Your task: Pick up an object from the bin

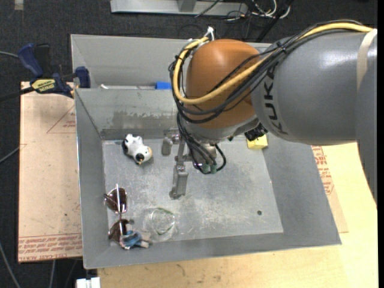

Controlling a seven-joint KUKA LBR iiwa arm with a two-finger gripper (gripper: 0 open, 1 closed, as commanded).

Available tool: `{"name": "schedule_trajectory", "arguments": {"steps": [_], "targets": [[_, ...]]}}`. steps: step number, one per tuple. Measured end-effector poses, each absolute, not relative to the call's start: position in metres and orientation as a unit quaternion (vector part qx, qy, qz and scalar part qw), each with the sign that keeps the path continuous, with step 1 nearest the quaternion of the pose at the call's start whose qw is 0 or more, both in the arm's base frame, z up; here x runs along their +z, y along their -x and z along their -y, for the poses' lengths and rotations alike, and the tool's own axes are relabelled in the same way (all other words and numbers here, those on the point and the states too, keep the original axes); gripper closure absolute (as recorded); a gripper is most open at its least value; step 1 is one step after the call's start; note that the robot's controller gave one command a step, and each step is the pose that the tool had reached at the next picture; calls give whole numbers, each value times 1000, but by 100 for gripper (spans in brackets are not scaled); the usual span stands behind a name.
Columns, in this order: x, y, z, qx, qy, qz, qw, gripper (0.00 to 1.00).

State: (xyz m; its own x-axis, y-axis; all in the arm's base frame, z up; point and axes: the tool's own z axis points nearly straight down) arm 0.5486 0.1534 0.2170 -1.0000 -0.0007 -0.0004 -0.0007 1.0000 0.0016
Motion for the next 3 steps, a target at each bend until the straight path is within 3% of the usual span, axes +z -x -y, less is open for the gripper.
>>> {"name": "schedule_trajectory", "arguments": {"steps": [1,2,3], "targets": [[166,-529,-152,1,66,-998,2,0],[138,-493,-142,0,123,-992,-2,0],[142,-487,-146,1,282,-959,0,0]]}}
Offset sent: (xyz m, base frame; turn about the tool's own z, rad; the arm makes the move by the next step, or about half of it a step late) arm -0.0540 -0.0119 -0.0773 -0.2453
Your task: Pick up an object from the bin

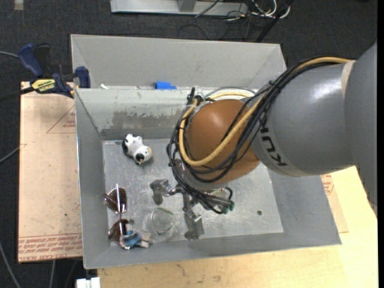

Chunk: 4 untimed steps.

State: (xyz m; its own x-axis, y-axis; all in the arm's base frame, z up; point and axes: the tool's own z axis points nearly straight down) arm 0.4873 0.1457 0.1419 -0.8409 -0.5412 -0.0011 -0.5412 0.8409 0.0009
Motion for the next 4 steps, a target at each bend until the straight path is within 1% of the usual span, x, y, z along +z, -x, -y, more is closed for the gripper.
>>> {"name": "schedule_trajectory", "arguments": {"steps": [1,2,3,4], "targets": [[70,-490,-156,1,194,-981,10,0],[75,-490,-154,0,360,-933,14,100],[75,-490,-154,0,359,-933,14,100],[79,-488,-153,0,360,-933,10,100]]}}
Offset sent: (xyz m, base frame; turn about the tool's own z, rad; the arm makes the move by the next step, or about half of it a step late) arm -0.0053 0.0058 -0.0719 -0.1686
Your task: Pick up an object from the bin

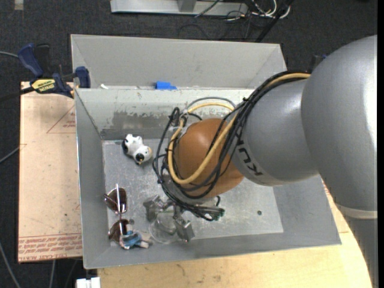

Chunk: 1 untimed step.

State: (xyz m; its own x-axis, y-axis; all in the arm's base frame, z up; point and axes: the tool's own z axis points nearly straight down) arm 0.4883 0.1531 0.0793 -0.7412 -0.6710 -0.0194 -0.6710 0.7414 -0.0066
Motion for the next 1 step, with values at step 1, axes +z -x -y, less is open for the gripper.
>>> {"name": "schedule_trajectory", "arguments": {"steps": [1], "targets": [[100,-486,-153,1,359,-933,3,100]]}}
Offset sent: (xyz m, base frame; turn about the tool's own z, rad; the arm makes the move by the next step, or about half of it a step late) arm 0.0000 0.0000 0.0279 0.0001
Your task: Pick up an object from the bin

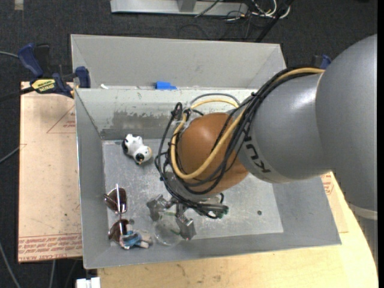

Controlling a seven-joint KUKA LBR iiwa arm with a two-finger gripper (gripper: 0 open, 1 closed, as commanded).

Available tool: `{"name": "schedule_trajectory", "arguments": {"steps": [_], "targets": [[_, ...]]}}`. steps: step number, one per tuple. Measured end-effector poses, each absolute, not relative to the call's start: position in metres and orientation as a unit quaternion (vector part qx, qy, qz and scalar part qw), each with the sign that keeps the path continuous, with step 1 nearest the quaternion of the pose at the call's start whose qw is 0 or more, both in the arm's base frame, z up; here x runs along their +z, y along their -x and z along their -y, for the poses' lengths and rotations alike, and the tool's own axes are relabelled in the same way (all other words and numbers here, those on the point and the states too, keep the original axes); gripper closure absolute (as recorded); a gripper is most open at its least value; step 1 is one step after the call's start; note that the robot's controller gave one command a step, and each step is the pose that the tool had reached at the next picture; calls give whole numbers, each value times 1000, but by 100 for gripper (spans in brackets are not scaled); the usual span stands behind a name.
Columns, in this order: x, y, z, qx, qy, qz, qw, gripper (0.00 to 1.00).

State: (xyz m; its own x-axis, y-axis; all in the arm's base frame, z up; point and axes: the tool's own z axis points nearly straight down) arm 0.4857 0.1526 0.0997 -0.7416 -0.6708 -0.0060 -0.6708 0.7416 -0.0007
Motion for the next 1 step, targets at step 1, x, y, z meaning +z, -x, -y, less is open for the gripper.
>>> {"name": "schedule_trajectory", "arguments": {"steps": [1], "targets": [[122,-485,-153,1,360,-933,1,100]]}}
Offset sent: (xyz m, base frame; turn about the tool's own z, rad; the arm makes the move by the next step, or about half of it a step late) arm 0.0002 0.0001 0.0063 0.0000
